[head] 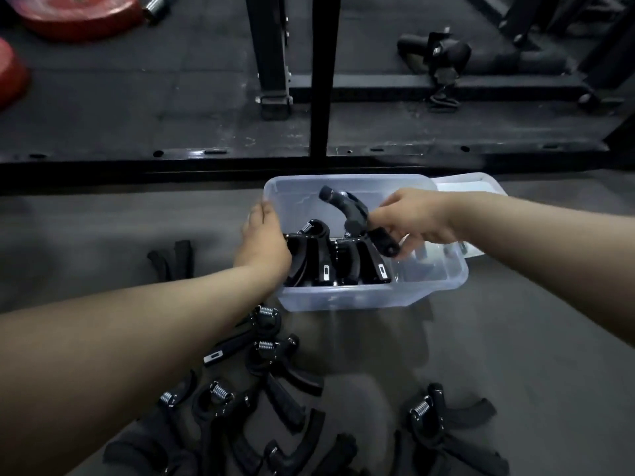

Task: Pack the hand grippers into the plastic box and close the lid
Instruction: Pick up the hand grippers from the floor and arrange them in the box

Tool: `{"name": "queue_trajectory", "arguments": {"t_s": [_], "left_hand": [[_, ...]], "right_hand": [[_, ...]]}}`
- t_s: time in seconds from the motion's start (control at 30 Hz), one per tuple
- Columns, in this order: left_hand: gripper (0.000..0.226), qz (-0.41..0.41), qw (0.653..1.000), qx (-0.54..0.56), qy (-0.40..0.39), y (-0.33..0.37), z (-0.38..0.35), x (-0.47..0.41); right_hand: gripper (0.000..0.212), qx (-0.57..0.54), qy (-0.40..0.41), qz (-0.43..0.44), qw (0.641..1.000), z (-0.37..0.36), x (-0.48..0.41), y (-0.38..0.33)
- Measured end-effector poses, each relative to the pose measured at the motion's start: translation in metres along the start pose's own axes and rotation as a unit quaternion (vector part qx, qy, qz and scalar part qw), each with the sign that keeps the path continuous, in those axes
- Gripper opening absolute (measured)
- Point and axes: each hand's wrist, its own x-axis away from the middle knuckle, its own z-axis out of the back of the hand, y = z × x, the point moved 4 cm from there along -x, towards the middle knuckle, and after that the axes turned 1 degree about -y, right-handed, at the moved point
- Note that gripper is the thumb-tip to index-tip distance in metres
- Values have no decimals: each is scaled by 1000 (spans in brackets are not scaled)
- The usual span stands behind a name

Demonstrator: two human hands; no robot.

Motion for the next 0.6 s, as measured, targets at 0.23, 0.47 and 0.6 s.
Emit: {"name": "queue_trajectory", "arguments": {"t_s": [0.23, 0.47, 0.6], "left_hand": [[80, -4, 1000, 9, 1, -1, 0, 0], [80, -13, 1000, 19, 6, -1, 0, 0], [79, -18, 1000, 13, 4, -1, 0, 1]], "right_hand": [[16, 108, 87, -91, 986, -13, -48, 25], [28, 218, 47, -112, 968, -37, -68, 44], [32, 246, 58, -109, 961, -41, -70, 43]]}}
